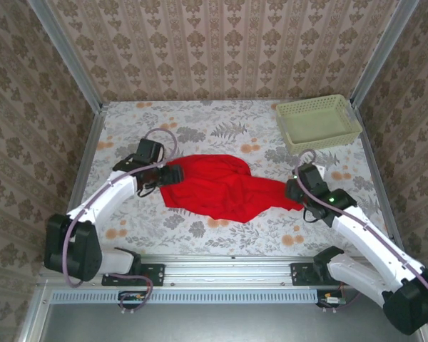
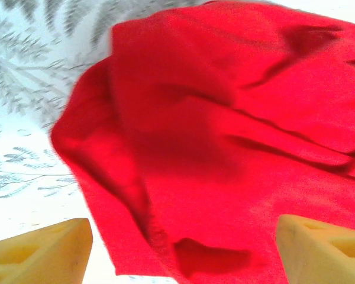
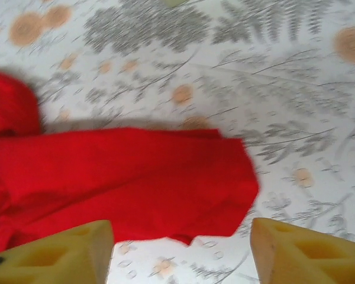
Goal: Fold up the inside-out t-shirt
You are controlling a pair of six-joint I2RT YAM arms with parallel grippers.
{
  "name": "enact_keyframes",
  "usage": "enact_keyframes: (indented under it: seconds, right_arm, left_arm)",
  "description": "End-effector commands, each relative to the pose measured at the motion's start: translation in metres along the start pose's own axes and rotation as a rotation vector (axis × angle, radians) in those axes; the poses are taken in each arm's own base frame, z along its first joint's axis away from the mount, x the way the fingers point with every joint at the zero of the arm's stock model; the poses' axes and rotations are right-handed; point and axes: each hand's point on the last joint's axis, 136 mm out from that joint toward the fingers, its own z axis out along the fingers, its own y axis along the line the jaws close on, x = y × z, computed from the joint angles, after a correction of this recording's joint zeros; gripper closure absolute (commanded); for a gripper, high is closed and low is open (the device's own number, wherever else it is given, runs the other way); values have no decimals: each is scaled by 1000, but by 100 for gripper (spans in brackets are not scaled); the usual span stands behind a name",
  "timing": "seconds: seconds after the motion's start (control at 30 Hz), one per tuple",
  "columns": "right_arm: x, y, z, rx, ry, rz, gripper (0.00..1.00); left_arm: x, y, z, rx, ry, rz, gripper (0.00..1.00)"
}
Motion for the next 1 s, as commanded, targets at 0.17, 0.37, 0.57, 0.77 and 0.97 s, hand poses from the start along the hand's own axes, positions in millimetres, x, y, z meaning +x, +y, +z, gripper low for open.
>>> enact_keyframes:
  seconds: [0.17,0.37,0.57,0.77,0.97]
  right_arm:
    - [28,137,-1,-364,52,-213,24]
    - [61,204,18,-438,147,-299,19]
    - [66,203,52,-272,177,-335,20]
    - [38,189,55,-182,120,-358,85]
    - [-43,178,-10,-245,-61,-330,100]
  left_arm:
    - [-22,-19,29,158,-13,-35,19]
    - [-27,-25,44,168,18,-15,33]
    - [-26,-30,50,165,42,-3,64]
    - [-50,-32,18,124,-26,27,96]
    - [-98,-35,-111,37,-294,56,100]
